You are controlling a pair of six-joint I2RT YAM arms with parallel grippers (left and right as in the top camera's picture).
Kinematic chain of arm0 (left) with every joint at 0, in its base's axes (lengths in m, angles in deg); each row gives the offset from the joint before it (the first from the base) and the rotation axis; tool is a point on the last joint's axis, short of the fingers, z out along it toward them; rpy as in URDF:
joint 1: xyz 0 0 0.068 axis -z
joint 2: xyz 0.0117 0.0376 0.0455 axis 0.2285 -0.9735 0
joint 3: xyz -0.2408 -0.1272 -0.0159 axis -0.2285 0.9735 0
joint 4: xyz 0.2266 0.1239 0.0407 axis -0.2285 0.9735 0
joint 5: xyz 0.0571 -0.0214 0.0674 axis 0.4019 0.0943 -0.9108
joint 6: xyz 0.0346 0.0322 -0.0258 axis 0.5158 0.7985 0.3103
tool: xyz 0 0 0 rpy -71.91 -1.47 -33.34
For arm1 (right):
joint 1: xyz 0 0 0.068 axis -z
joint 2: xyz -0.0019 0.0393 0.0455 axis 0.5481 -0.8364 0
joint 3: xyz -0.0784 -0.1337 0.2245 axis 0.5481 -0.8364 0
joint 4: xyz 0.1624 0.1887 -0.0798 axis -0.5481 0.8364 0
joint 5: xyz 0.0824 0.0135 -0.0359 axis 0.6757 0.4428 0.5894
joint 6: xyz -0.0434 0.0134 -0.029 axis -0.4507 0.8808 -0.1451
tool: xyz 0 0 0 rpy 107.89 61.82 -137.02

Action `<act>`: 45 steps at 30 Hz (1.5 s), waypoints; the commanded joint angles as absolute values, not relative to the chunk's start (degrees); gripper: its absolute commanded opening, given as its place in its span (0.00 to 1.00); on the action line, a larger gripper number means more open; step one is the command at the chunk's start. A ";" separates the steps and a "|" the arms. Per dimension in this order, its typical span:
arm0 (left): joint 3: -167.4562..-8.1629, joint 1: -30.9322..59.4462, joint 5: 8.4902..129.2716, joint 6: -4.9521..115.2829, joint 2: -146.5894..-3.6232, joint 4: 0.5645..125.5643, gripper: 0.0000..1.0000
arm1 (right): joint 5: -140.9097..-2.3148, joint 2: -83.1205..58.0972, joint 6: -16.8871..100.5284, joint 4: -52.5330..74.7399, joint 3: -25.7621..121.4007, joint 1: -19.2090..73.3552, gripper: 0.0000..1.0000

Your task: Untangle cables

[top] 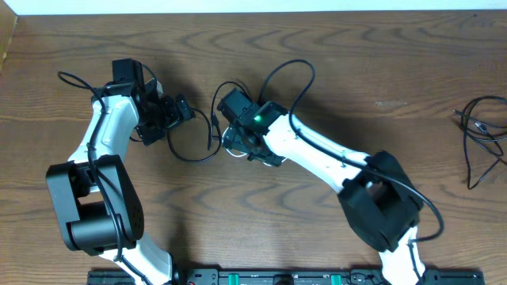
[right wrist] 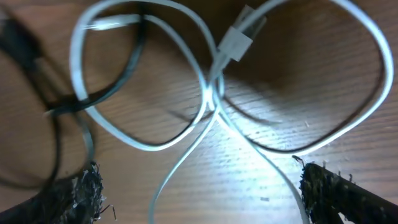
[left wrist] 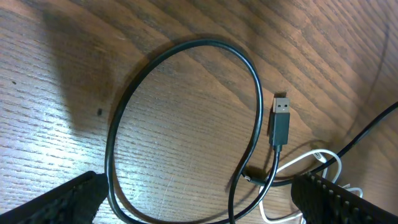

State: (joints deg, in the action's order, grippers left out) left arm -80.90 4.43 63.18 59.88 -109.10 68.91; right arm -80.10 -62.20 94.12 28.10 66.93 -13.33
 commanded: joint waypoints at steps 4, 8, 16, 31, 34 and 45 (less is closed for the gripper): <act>-80.36 4.67 62.63 59.74 -109.02 69.06 1.00 | -80.15 -66.75 97.80 26.04 66.76 -13.15 0.91; -80.36 4.67 62.63 59.74 -109.02 69.06 1.00 | -80.13 -68.43 97.80 24.99 66.76 -13.15 0.78; -80.36 4.67 62.61 59.74 -109.02 69.06 1.00 | -80.54 -68.87 97.77 25.54 66.76 -13.72 0.32; -80.36 4.67 62.61 59.77 -109.02 69.09 1.00 | -81.20 -68.87 97.77 30.22 66.78 -11.65 0.01; -80.36 4.67 62.61 59.77 -109.02 69.09 1.00 | -81.20 -68.87 97.75 33.32 66.78 -9.55 0.01; -80.36 4.67 62.61 59.77 -109.02 69.06 1.00 | -79.19 -68.87 93.12 38.15 66.78 -2.69 0.08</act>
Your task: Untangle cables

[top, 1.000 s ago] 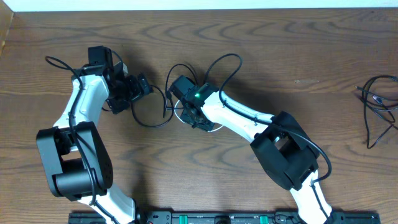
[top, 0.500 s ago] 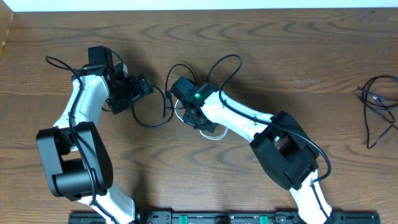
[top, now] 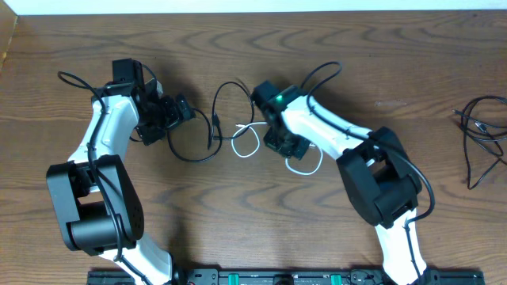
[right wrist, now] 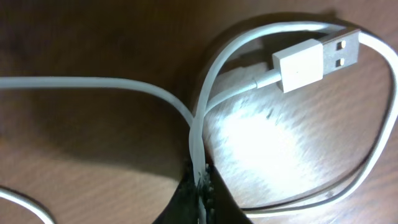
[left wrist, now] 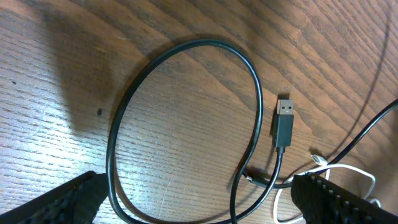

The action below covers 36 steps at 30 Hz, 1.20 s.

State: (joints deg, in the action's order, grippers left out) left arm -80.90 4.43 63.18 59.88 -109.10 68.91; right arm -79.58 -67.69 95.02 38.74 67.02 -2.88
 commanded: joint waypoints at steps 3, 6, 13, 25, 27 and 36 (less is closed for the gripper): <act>-80.36 4.67 62.61 59.77 -109.02 69.06 1.00 | -77.48 -68.87 91.00 35.75 66.78 -3.23 0.13; -80.36 4.67 62.61 59.77 -109.02 69.06 1.00 | -77.76 -68.87 90.82 33.50 66.78 -4.65 0.22; -80.36 4.67 62.61 59.77 -109.02 69.06 1.00 | -80.04 -68.87 90.91 29.36 66.78 -7.36 0.31; -80.36 4.67 62.63 59.74 -109.02 69.09 1.00 | -80.10 -68.87 91.06 27.51 66.78 -7.95 0.34; -80.36 4.67 62.61 59.74 -109.02 69.06 1.00 | -80.10 -68.87 91.06 26.59 66.78 -7.97 0.35; -80.36 4.67 62.63 59.74 -109.02 69.09 1.00 | -80.13 -68.87 91.04 24.08 66.78 -8.24 0.37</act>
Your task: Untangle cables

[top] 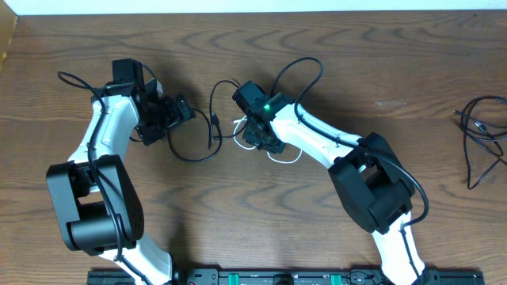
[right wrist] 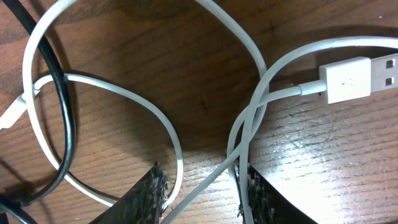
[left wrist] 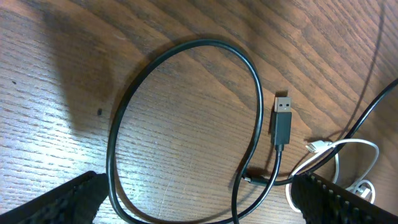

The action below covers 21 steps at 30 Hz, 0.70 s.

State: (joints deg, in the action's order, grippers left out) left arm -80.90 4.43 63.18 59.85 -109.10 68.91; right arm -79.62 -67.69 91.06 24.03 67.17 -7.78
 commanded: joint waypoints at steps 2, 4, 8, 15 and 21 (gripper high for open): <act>-80.36 4.67 62.61 59.74 -109.02 69.09 1.00 | -80.17 -68.87 91.04 24.14 66.78 -8.28 0.36; -80.36 4.67 62.63 59.74 -109.02 69.09 1.00 | -80.43 -68.87 91.04 24.14 66.78 -8.35 0.35; -80.36 4.67 62.63 59.74 -109.02 69.09 1.00 | -81.68 -69.00 91.02 24.21 66.78 -8.46 0.38; -80.36 4.67 62.61 59.74 -109.02 69.13 0.99 | -82.31 -70.55 91.11 23.97 66.78 -8.48 0.40; -80.36 4.67 62.63 59.74 -109.02 69.17 1.00 | -81.44 -72.28 92.59 25.47 66.78 -8.41 0.39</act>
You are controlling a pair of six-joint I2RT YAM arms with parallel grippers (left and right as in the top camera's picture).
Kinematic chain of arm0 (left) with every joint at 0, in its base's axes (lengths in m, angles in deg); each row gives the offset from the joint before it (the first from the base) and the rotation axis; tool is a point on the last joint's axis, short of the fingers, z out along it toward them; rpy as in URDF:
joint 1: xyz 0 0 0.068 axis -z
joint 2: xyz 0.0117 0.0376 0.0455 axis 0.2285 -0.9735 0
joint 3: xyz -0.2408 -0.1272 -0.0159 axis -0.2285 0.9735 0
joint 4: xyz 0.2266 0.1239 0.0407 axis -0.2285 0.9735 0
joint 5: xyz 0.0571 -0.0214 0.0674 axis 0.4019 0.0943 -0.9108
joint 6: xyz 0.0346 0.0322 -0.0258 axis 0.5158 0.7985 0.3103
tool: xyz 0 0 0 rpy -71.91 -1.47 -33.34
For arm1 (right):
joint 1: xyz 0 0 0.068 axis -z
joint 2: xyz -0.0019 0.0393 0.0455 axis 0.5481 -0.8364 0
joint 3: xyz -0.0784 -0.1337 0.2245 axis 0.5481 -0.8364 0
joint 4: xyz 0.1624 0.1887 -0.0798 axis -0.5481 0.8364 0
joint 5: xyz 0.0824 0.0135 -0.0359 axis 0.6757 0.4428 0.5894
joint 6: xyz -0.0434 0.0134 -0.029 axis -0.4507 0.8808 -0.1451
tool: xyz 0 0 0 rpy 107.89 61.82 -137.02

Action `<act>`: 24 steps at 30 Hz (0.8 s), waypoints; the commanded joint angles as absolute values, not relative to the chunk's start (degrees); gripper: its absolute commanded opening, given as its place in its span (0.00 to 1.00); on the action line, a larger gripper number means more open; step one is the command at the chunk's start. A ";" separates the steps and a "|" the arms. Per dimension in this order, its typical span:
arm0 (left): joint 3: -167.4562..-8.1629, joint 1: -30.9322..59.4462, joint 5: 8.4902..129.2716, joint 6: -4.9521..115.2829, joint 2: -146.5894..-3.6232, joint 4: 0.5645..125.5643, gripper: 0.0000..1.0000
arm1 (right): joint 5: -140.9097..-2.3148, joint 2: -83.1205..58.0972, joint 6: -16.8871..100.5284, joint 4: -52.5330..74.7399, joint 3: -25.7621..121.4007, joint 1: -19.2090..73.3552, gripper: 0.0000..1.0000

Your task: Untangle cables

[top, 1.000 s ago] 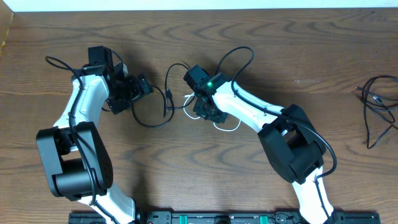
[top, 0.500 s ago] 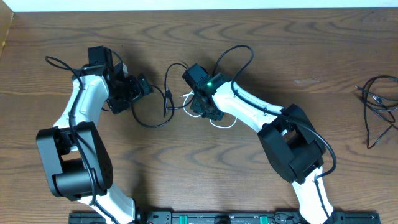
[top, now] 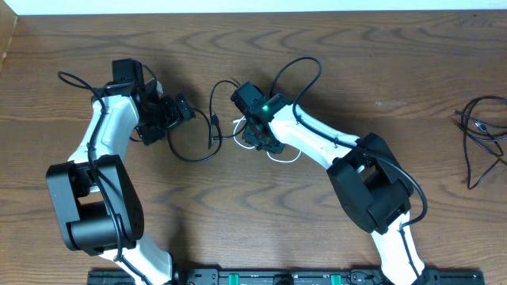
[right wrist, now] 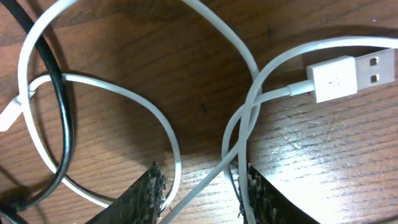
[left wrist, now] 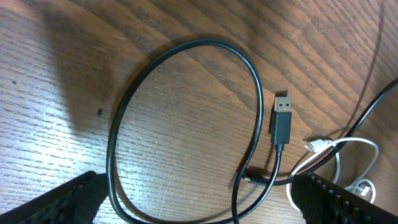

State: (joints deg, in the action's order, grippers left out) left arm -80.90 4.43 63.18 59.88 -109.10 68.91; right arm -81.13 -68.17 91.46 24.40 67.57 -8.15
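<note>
A black cable lies in a loop on the wooden table, its USB plug beside the loop. A white cable is coiled in loops to its right, with a white USB plug; one white loop crosses the black cable. My left gripper is open wide over the black loop, holding nothing. My right gripper stands low over the white coil, jaws parted, with two crossing white strands lying between its fingers. In the overhead view it sits just right of the tangle.
A separate bundle of black cable lies at the table's far right edge. The arms' own black wires arc above the right arm and beside the left arm. The arm bases stand along the front edge.
Almost nothing differs. My right gripper has shifted a touch, so the white plug sits slightly further left in its view. The left arm and the cables lie as before.
First my right gripper was open wide above the white coil by the tangle. Then it was shut on a white strand further right, the coil drawn that way. After that it was back by the tangle with jaws parted around white strands, and remains there. The left gripper never moved.
</note>
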 commanded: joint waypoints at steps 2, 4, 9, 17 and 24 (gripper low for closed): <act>-80.36 4.67 62.63 59.77 -109.02 69.20 1.00 | -81.11 -72.28 92.57 26.09 66.78 -8.37 0.39; -80.36 4.67 62.63 59.77 -109.02 69.30 1.00 | -81.00 -72.28 92.57 26.81 66.78 -8.39 0.38; -80.36 4.67 62.61 59.74 -109.02 69.33 1.00 | -81.04 -72.28 92.59 28.40 66.78 -8.32 0.39; -80.36 4.67 62.61 59.77 -109.02 69.33 1.00 | -81.61 -72.96 92.57 23.68 66.78 -8.32 0.47; -80.36 4.67 62.61 59.77 -109.02 69.33 1.00 | -84.63 -75.38 96.11 23.03 66.78 -8.43 0.50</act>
State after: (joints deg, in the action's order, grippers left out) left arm -80.90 4.43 63.18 59.85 -109.10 69.11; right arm -82.16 -68.87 93.01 23.59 68.46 -8.26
